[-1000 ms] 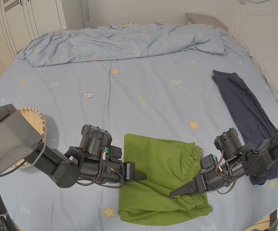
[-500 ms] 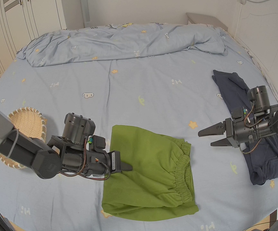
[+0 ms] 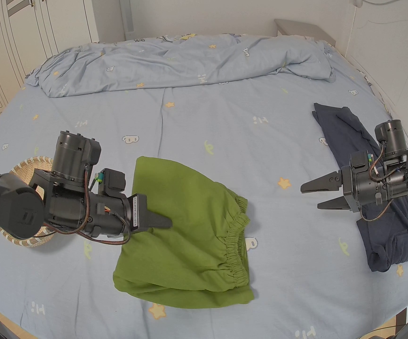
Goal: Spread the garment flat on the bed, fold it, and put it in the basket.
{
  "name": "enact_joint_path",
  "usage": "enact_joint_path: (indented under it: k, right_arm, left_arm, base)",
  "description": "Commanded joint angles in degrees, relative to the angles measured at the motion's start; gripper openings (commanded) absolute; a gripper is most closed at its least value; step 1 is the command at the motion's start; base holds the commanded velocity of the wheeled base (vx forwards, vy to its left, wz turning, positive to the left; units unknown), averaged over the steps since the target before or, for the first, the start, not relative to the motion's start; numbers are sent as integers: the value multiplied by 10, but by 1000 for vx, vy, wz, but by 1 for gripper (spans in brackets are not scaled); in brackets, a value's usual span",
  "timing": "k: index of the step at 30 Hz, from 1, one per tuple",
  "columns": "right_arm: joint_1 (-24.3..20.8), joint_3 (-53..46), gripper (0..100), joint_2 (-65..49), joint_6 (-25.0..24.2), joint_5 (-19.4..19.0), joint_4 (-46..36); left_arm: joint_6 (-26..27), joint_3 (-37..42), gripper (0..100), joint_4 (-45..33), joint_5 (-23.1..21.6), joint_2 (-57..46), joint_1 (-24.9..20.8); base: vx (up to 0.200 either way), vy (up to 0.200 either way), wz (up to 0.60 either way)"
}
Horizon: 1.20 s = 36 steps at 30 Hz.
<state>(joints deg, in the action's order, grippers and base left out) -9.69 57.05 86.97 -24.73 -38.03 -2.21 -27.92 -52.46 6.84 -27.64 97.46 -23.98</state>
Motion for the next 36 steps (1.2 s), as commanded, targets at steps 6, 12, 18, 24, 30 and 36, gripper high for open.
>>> enact_joint_path:
  k: [6,12,18,24,30,36]
  right_arm:
    - [0,0,100,-19,-1,0,-9]
    - [0,0,100,-19,-1,1,-9]
    - [0,-1,100,-19,-1,0,-10]
    - [-1,-7,100,-20,-1,0,-10]
    - [-7,-18,100,-30,-1,1,-16]
    - [-14,-27,100,-36,-1,5,-15]
  left_arm:
    - [1,-3,0,-6,0,-39,-8]
    - [2,0,0,-6,0,-37,-12]
    - [3,2,0,-6,0,-37,-13]
    - [4,2,0,-6,0,-37,-16]
    - [43,-3,0,-6,0,-53,-24]
    - [100,-18,0,-6,0,-96,-23]
  base:
    - [0,200,0]
    - [0,200,0]
    - [0,200,0]
    - [0,200,0]
    - [0,33,0]
    - [0,0,0]
